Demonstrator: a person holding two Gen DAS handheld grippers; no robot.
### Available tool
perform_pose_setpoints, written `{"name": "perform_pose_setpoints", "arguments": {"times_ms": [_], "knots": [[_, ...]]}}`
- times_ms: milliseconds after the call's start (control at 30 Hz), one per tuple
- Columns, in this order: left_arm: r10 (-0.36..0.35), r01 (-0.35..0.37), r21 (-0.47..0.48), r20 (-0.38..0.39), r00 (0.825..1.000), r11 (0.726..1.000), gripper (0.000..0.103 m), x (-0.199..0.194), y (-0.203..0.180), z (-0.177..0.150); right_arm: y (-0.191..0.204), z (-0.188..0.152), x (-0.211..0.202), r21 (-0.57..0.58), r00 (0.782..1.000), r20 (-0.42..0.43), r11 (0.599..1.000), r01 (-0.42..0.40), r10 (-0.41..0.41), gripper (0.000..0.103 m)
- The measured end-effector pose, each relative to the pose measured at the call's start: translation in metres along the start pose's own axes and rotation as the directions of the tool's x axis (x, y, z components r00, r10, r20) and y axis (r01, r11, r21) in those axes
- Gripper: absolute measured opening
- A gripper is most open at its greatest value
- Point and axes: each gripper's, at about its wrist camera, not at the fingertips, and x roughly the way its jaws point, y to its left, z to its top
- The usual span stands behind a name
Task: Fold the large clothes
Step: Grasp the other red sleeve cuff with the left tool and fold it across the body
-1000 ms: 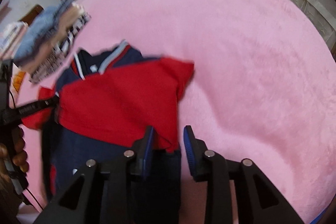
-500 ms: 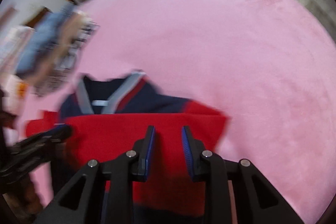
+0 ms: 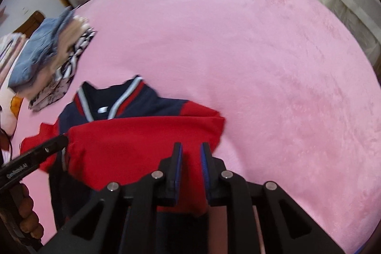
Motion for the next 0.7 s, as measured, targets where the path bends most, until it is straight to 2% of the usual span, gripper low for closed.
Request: {"name": "perform_pose_setpoints", "arguments": {"times_ms": [33, 67, 133, 200, 267, 300, 400, 467, 567, 700], "knots": [[0.000, 0.000, 0.000, 0.004, 1.000, 1.000, 0.077, -0.011, 0.000, -0.001, 0.009, -0.001, -0.006, -0.024, 1.000, 0.004, 1.000, -0.005, 0.005, 0.016], [-0.002, 0.002, 0.000, 0.009, 1.000, 1.000, 0.082, -0.021, 0.000, 0.000, 0.017, -0.002, -0.013, -0.046, 1.000, 0.008, 0.999, -0.009, 0.010, 0.022], [-0.010, 0.010, -0.006, 0.015, 1.000, 1.000, 0.084, -0.041, 0.006, 0.001, 0.036, -0.005, -0.030, -0.086, 0.999, 0.034, 0.996, -0.029, 0.032, 0.034], [-0.023, 0.023, -0.030, 0.021, 1.000, 0.999, 0.084, -0.059, 0.018, 0.001, 0.053, -0.006, -0.043, -0.099, 0.996, 0.068, 0.994, -0.054, 0.060, 0.056], [-0.006, 0.008, -0.062, 0.032, 0.999, 0.998, 0.084, -0.076, 0.032, -0.001, 0.071, -0.007, -0.057, -0.097, 0.989, 0.102, 0.990, -0.099, 0.109, 0.070], [0.013, -0.010, -0.081, 0.043, 0.999, 0.997, 0.084, -0.084, 0.042, -0.004, 0.078, -0.006, -0.060, -0.097, 0.985, 0.109, 0.988, -0.122, 0.132, 0.074], [0.100, -0.093, -0.133, 0.048, 0.994, 0.987, 0.084, -0.104, 0.078, -0.014, 0.106, -0.007, -0.064, -0.106, 0.974, 0.110, 0.976, -0.189, 0.200, 0.074], [0.085, -0.072, -0.207, 0.052, 0.995, 0.976, 0.084, -0.111, 0.103, -0.021, 0.125, -0.009, -0.061, -0.126, 0.972, 0.092, 0.971, -0.203, 0.216, 0.074], [0.052, -0.026, -0.357, 0.063, 0.997, 0.934, 0.083, -0.116, 0.157, -0.042, 0.159, -0.016, -0.051, -0.192, 0.973, 0.077, 0.961, -0.201, 0.218, 0.074], [0.063, -0.015, -0.496, 0.080, 0.995, 0.868, 0.077, -0.113, 0.219, -0.073, 0.187, -0.025, -0.031, -0.222, 0.971, 0.046, 0.950, -0.219, 0.234, 0.074]]}}
